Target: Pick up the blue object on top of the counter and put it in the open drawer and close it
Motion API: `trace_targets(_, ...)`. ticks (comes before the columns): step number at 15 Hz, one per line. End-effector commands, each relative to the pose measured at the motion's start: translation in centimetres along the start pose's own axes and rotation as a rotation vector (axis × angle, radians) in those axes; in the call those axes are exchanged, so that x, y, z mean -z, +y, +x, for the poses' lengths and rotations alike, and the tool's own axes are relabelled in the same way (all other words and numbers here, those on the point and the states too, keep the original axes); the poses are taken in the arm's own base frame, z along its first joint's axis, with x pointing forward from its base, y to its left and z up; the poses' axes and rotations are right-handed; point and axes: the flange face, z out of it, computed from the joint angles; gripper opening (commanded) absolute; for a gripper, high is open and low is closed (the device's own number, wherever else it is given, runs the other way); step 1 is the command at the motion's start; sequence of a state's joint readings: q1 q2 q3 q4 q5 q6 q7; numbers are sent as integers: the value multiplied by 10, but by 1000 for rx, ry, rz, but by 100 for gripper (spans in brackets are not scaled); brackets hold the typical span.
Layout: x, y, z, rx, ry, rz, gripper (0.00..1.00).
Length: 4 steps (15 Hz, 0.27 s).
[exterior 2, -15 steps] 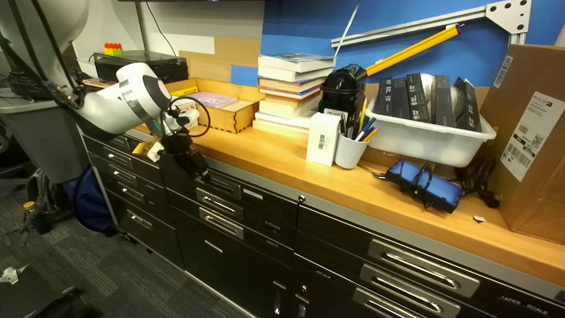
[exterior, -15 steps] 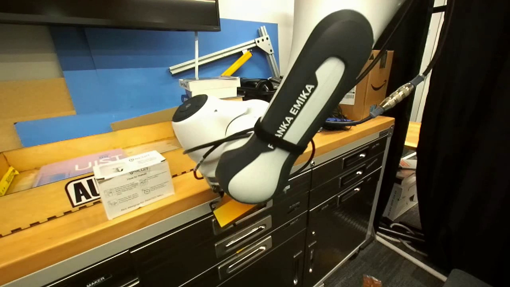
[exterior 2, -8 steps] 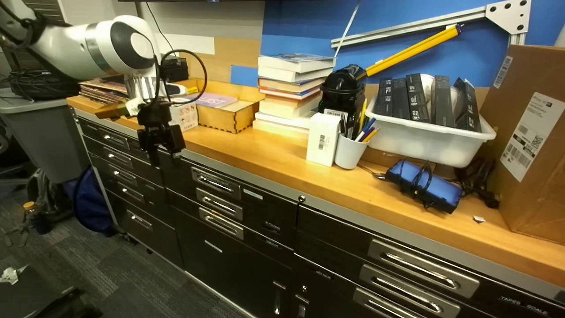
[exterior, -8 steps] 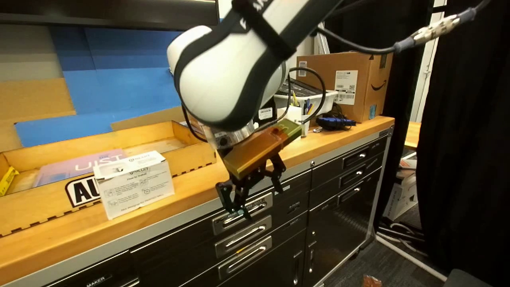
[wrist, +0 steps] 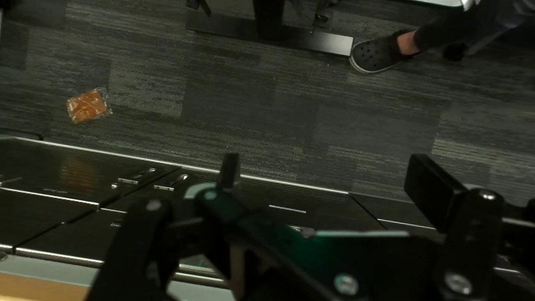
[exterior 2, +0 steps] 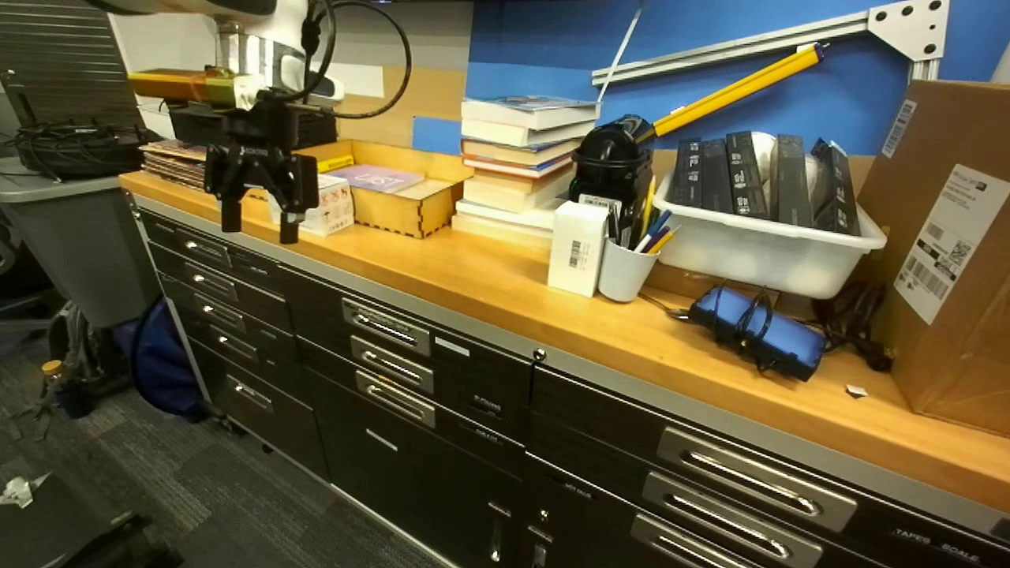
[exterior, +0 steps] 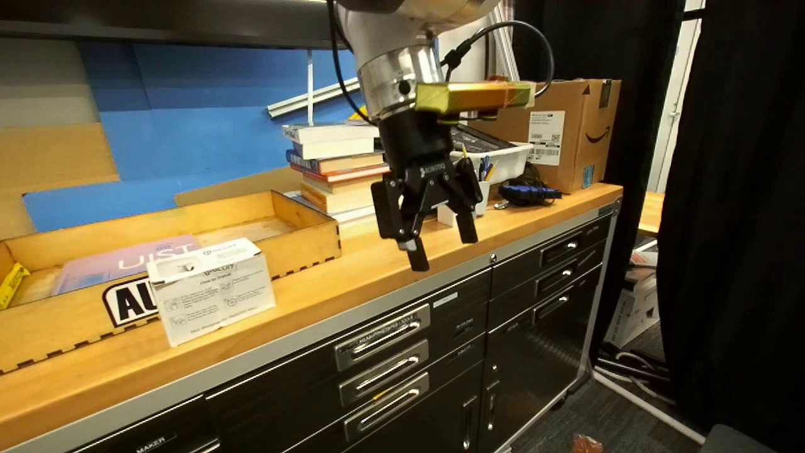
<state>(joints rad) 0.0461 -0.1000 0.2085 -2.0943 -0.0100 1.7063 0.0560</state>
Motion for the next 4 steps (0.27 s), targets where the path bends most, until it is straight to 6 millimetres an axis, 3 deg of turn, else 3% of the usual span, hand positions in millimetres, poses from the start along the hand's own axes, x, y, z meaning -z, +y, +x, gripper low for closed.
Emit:
trace_targets(1,5,6,-2,-10,6,7,100)
trace_targets(4,-3,5,0,-7,-10,6,100)
